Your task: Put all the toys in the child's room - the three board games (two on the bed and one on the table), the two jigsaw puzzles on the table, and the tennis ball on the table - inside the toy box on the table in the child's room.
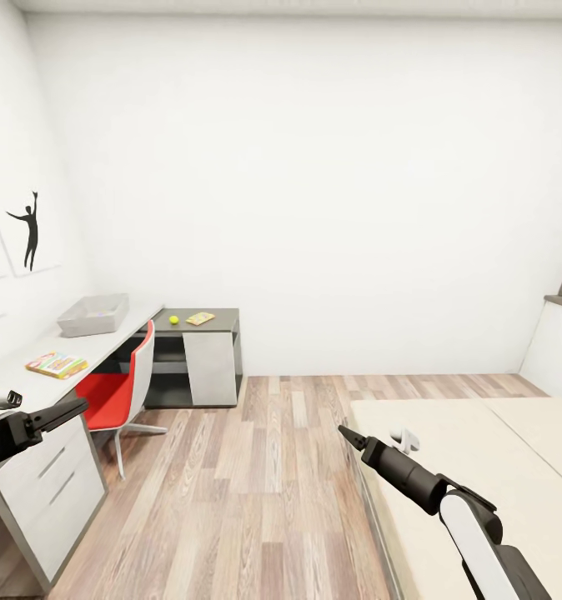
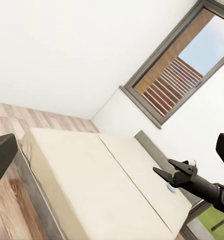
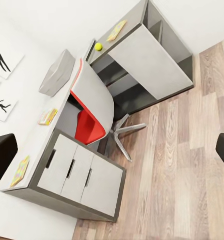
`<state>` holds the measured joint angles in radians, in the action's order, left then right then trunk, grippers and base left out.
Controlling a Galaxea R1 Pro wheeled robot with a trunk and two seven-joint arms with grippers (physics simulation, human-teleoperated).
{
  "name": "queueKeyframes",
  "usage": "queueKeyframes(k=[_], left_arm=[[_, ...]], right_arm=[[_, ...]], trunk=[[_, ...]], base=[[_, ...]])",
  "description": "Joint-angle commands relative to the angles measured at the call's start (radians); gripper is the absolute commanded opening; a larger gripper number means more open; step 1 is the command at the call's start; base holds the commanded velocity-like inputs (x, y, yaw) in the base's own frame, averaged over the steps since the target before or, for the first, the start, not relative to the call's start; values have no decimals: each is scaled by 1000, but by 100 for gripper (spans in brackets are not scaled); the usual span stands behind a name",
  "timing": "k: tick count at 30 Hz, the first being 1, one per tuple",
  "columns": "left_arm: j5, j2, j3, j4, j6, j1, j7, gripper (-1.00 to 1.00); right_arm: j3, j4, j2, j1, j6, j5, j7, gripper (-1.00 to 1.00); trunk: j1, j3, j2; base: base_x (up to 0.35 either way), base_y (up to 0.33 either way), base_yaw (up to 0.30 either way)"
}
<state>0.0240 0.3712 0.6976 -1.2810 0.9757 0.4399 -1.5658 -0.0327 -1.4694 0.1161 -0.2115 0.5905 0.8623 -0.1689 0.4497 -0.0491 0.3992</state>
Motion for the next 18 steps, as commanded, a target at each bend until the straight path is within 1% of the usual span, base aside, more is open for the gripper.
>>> queueKeyframes(k=[1, 7, 18], left_arm=[[-2, 0, 0, 0, 11, 0, -5, 100], [-2, 0, 0, 0, 11, 0, -5, 100], [-2, 0, 0, 0, 11, 0, -5, 100]], right_arm=[[0, 0, 1, 0, 3, 1, -1, 100], [0, 0, 1, -1, 3, 1, -1, 100], [0, 0, 1, -1, 3, 1, -3, 100]], trunk=[[0, 0, 1], [0, 0, 1], [0, 0, 1]], base=[[-94, 0, 0], [-139, 0, 0], [-17, 0, 0]])
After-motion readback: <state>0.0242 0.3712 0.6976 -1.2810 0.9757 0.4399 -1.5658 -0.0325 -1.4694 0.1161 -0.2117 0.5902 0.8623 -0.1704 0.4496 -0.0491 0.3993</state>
